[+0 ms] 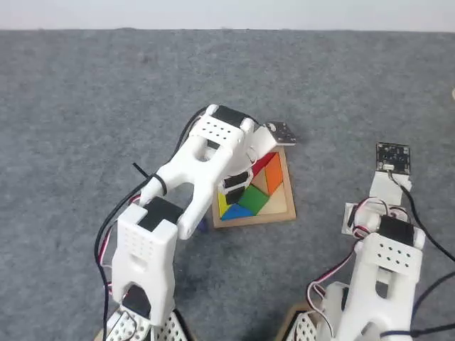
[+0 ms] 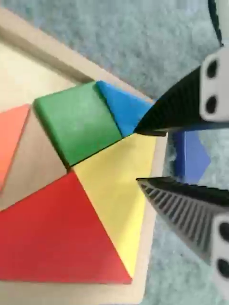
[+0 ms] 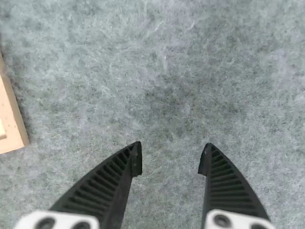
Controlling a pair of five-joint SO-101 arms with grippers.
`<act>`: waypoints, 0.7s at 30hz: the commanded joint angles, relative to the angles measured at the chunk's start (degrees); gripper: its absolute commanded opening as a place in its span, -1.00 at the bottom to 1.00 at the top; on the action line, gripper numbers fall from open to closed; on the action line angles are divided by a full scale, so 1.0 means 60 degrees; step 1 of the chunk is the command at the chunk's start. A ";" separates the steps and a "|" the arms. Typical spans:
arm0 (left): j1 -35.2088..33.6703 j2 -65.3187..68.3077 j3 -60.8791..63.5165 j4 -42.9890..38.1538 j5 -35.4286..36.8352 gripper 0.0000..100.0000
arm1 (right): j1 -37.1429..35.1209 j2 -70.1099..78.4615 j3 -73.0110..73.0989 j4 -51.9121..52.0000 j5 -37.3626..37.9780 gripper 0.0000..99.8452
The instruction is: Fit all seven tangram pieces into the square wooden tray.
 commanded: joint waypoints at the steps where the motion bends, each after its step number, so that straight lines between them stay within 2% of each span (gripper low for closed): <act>1: -0.0044 -0.0190 -0.0696 0.0366 0.0103 -0.72 | -0.0051 -0.0022 -0.0352 0.0095 -0.0103 -0.57; 5: 0.0132 -0.0190 -0.0740 0.0850 0.0103 -0.72 | -0.0051 -0.0022 -0.0352 0.0081 -0.0103 -0.57; 15: 0.0835 -0.0088 -0.0681 0.0850 0.0498 -0.72 | -0.0051 -0.0022 -0.0352 0.0081 -0.0103 -0.57; 21: 0.0982 -0.0073 0.0095 0.0190 0.0513 -0.72 | -0.0051 -0.0022 -0.0352 0.0095 -0.0103 -0.57</act>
